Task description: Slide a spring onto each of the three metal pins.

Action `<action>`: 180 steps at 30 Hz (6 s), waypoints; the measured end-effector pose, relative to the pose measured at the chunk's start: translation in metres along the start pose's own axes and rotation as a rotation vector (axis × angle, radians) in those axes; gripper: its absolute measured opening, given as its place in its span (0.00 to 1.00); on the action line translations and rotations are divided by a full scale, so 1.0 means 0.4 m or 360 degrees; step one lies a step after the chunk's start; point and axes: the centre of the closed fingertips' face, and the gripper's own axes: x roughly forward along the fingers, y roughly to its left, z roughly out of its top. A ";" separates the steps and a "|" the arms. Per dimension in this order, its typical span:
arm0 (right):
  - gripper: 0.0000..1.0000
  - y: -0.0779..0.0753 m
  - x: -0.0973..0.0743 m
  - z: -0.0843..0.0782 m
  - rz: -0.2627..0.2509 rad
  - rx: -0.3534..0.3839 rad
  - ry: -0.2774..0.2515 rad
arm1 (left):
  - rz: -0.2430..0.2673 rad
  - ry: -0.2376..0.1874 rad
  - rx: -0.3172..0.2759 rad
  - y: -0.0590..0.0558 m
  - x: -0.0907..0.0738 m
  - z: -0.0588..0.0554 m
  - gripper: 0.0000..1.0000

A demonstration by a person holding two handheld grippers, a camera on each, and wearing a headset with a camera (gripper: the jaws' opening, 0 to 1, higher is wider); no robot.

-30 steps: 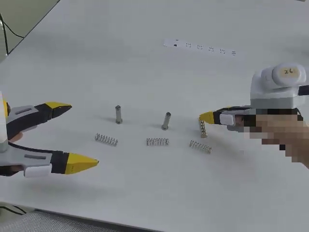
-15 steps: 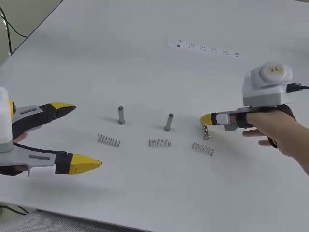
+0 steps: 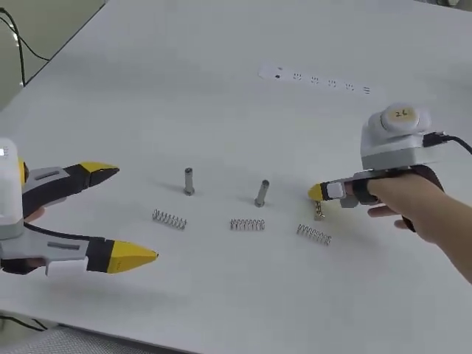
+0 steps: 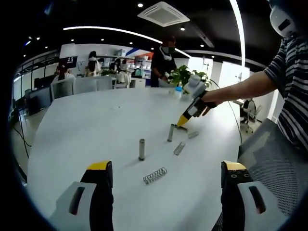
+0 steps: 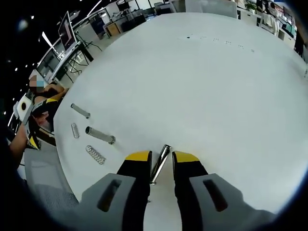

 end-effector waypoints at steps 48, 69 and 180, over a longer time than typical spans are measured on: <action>0.10 0.020 -0.051 0.014 -0.0061 -0.0137 -0.0211 | 0.0021 0.0020 0.0002 -0.004 0.000 -0.013 0.91; 0.10 0.018 -0.085 0.013 -0.0104 -0.0193 -0.0377 | 0.0020 -0.0002 -0.0015 -0.004 0.000 -0.010 0.91; 0.26 0.132 -0.093 -0.136 0.0265 -0.1295 0.0157 | -0.0014 -0.0002 0.0000 -0.010 0.012 -0.002 0.93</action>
